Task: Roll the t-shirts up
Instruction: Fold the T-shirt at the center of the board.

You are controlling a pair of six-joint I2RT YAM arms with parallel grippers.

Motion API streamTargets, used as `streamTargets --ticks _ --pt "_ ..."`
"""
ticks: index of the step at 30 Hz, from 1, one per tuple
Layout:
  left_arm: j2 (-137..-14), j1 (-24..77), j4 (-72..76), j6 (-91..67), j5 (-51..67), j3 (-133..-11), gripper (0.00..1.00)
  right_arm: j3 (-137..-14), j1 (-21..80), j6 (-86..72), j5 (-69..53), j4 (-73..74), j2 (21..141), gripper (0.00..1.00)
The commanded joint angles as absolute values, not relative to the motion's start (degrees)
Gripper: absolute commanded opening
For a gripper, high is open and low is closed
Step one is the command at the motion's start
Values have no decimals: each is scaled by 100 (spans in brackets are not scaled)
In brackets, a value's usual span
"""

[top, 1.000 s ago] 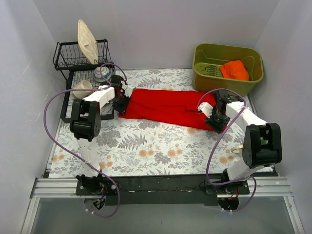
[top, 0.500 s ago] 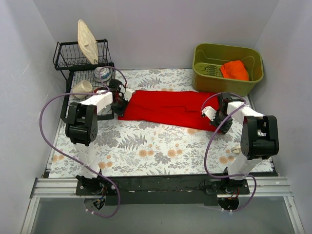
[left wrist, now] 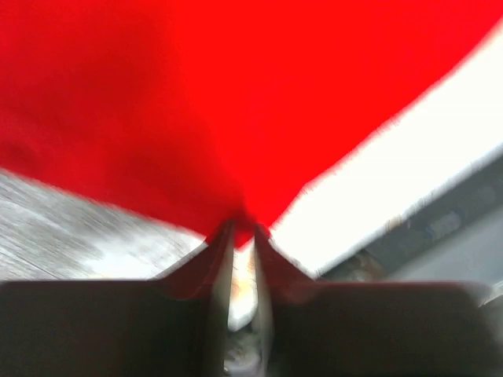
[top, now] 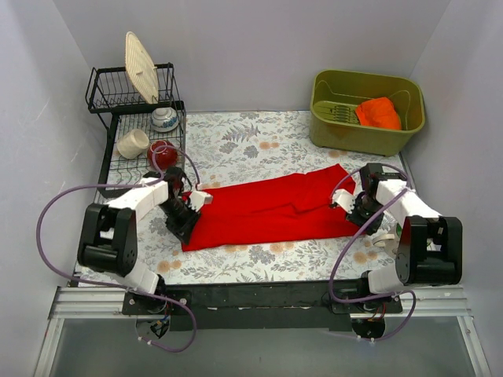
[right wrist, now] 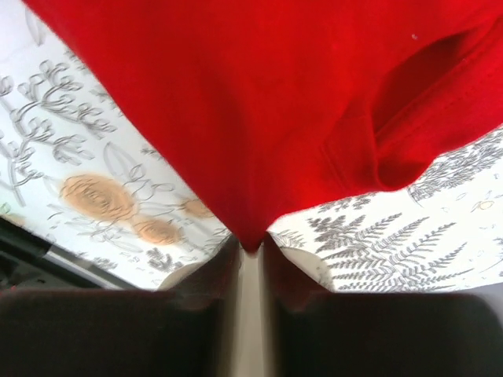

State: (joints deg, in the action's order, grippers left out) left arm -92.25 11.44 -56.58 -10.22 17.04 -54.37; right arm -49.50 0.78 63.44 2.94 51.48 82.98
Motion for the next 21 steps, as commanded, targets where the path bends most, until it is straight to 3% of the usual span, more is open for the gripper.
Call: streamTargets --ticks 1,3,7,15,17,21 --pt "-8280 1151 -6661 -484 2180 -5194 26 -5357 -165 7144 80 5965 8033 38" --pt "-8078 1143 -6741 -405 2171 -5534 36 -5973 -324 7285 -429 6361 8225 46" --pt "-8382 1143 -6558 -395 2416 -6414 42 -7978 -633 7375 -1230 7488 9043 55" --pt "-9693 1476 -5670 -1483 3041 -7944 43 -9841 -510 6171 -2547 7488 10632 54" --pt "-9939 1808 -5345 -1625 3006 -8383 49 -10054 -510 5872 -2994 7497 10819 54" --pt "-10378 2144 -5054 -1915 2945 -9008 51 -9994 -379 5538 -3524 7488 10934 53"
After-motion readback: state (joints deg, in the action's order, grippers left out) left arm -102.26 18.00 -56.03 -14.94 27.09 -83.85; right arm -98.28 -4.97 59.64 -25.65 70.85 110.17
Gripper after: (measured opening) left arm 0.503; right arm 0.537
